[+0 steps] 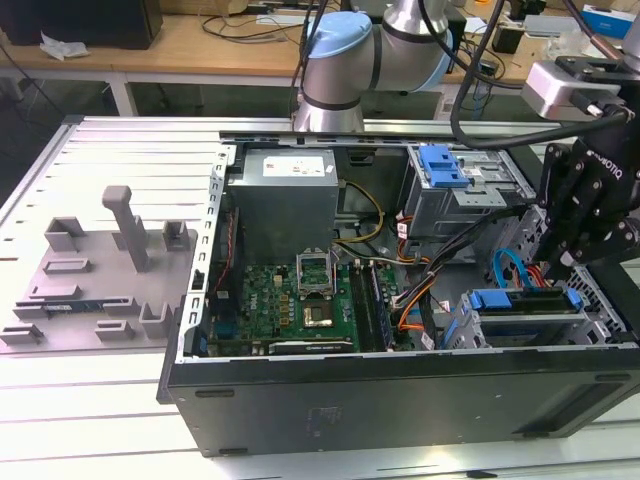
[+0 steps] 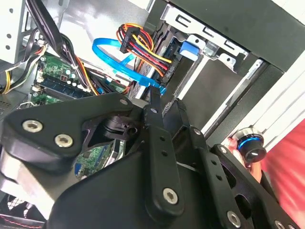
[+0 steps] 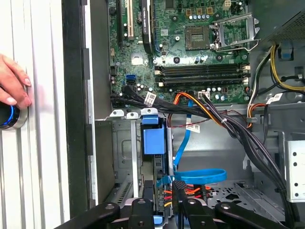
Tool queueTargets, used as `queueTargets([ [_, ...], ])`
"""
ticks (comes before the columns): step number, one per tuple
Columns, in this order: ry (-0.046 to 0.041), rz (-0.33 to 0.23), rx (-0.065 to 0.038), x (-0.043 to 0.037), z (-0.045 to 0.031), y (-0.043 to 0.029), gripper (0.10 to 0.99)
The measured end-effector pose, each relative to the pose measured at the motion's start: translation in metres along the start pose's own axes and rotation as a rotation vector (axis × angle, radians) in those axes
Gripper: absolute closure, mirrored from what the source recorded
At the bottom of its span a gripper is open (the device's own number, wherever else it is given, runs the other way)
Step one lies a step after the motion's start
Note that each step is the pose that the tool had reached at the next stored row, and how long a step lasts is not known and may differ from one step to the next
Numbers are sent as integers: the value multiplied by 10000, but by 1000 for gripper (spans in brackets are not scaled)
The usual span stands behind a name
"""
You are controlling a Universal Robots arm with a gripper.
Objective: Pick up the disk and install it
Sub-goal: 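Insert the second disk wire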
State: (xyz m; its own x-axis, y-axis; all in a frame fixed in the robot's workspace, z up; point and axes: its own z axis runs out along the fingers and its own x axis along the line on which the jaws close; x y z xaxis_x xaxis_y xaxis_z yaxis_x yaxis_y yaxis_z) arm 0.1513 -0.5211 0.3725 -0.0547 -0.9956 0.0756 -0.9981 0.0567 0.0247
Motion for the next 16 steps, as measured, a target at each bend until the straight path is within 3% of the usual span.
queueTargets([
  [5,0,-2,0,0,0,0,804],
  [6,0,-3,0,0,0,0,871],
  [7,0,-3,0,0,0,0,871],
  [8,0,-3,0,0,0,0,980],
  [16,1,-7,1,0,0,0,980],
])
